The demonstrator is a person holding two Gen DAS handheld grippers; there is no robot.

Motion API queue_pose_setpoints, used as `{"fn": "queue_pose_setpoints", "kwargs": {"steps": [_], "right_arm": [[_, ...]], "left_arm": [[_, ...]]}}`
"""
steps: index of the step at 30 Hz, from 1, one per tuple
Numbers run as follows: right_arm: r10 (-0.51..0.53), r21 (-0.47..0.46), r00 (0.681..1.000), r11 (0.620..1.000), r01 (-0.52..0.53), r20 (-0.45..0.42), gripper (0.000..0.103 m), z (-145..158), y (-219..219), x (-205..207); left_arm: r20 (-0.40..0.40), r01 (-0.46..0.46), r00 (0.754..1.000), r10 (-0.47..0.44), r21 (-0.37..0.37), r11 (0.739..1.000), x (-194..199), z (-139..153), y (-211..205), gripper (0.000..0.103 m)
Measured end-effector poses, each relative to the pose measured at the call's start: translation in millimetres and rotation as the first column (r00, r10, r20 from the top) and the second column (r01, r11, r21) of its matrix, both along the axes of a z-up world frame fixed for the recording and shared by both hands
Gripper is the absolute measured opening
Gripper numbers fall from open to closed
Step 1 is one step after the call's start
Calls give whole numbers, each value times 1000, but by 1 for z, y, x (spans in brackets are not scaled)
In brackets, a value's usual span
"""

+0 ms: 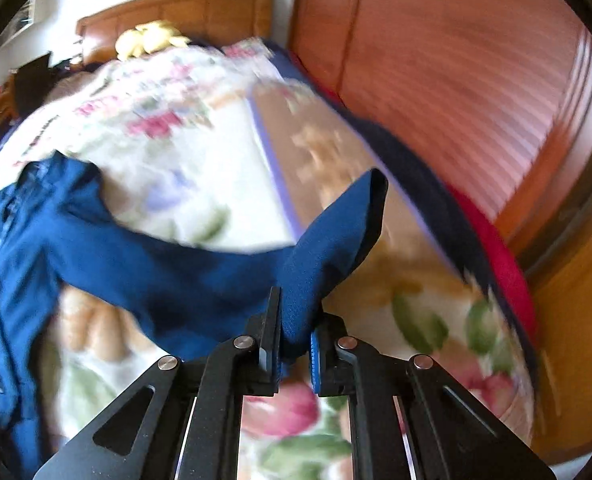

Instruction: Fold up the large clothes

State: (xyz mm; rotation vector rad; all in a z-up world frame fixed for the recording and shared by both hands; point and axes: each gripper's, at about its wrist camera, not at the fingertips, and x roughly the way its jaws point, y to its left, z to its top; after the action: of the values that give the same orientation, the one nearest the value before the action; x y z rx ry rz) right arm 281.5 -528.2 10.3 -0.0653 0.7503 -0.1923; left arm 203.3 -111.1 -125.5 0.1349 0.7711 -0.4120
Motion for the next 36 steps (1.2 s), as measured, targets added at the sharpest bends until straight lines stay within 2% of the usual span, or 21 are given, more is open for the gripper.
{"fn": "queue_pose_setpoints", "kwargs": {"steps": [5, 13, 17, 23, 26, 36], "right_arm": [[82, -55, 994, 995, -78, 70, 10, 43, 40, -14], [136, -94, 987, 987, -128, 82, 10, 50, 77, -25], [175, -103, 978, 981, -164, 111, 10, 74, 100, -30], [297, -138, 930, 952, -272, 217, 10, 129, 149, -59], [350, -159, 904, 934, -319, 246, 10, 146, 174, -75], [477, -206, 832, 878, -433, 283, 10, 164, 236, -114]], "left_arm": [[17, 2, 1000, -1, -18, 1000, -3, 9, 6, 79], [42, -3, 999, 5, -37, 999, -5, 19, 16, 79], [48, -11, 999, 13, -50, 999, -4, 23, 21, 79], [63, -25, 998, 29, -64, 998, -7, 30, 34, 79], [74, -33, 997, 37, -63, 997, -10, 33, 43, 79], [94, -88, 991, 95, -75, 993, -21, 40, 84, 79]]}}
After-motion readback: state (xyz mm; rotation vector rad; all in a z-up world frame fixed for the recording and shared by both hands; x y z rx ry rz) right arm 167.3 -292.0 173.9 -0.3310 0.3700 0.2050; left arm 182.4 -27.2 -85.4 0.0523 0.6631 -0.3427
